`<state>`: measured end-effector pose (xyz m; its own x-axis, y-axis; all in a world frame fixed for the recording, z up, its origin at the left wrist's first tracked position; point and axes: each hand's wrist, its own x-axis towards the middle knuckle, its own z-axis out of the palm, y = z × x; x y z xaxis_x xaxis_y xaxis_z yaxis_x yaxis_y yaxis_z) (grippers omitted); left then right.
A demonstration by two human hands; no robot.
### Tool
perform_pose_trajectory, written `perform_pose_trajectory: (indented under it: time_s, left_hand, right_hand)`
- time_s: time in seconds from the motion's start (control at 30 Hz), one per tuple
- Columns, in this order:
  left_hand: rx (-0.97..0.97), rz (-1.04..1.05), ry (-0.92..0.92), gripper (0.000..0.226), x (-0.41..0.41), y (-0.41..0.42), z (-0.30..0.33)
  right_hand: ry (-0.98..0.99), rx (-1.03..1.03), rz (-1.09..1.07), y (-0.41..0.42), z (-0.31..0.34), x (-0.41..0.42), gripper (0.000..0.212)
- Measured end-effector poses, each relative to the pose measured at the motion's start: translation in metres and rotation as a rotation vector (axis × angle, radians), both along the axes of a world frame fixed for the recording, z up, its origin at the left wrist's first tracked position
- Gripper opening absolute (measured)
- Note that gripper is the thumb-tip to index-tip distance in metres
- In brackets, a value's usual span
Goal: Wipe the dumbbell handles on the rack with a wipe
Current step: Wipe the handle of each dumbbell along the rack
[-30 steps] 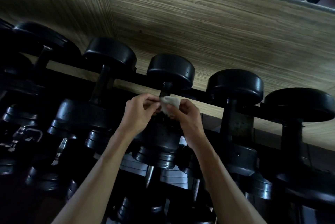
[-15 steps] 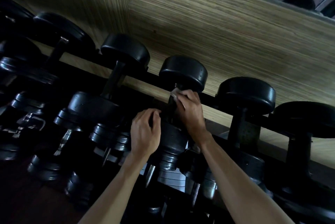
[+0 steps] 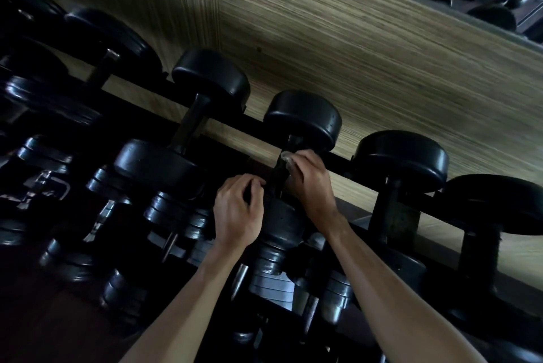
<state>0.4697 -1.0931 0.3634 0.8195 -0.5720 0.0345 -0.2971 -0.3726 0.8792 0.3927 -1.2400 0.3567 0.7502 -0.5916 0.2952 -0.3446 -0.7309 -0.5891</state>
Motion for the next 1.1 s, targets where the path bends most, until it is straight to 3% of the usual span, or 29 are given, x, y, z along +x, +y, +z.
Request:
perform_pose_trajectory:
  time_s: [0.27, 0.47, 0.67, 0.8, 0.97, 1.1]
  left_hand:
    - [-0.01, 0.016, -0.005, 0.037, 0.0, 0.0, -0.003]
    - [-0.018, 0.023, -0.012, 0.037, -0.001, -0.001, 0.0]
    - [-0.014, 0.02, -0.011, 0.036, -0.001, -0.001, 0.0]
    - [0.004, 0.025, -0.002, 0.032, -0.003, 0.0, 0.003]
    - [0.02, 0.022, 0.005, 0.034, -0.003, 0.0, 0.001]
    - [0.004, 0.025, -0.004, 0.041, -0.003, 0.001, -0.001]
  right_hand:
    - [0.035, 0.018, 0.11, -0.009, 0.004, -0.004, 0.019]
    - [0.136, 0.078, 0.327, -0.008, 0.009, -0.015, 0.019]
    - [0.096, 0.162, 0.254, -0.002, 0.013, -0.015, 0.019]
    - [0.202, 0.28, 0.305, -0.003, 0.019, -0.02, 0.017]
    - [0.109, 0.278, 0.218, -0.001, 0.016, -0.013, 0.02]
    - [0.228, 0.387, 0.245, 0.0, 0.018, -0.018, 0.014]
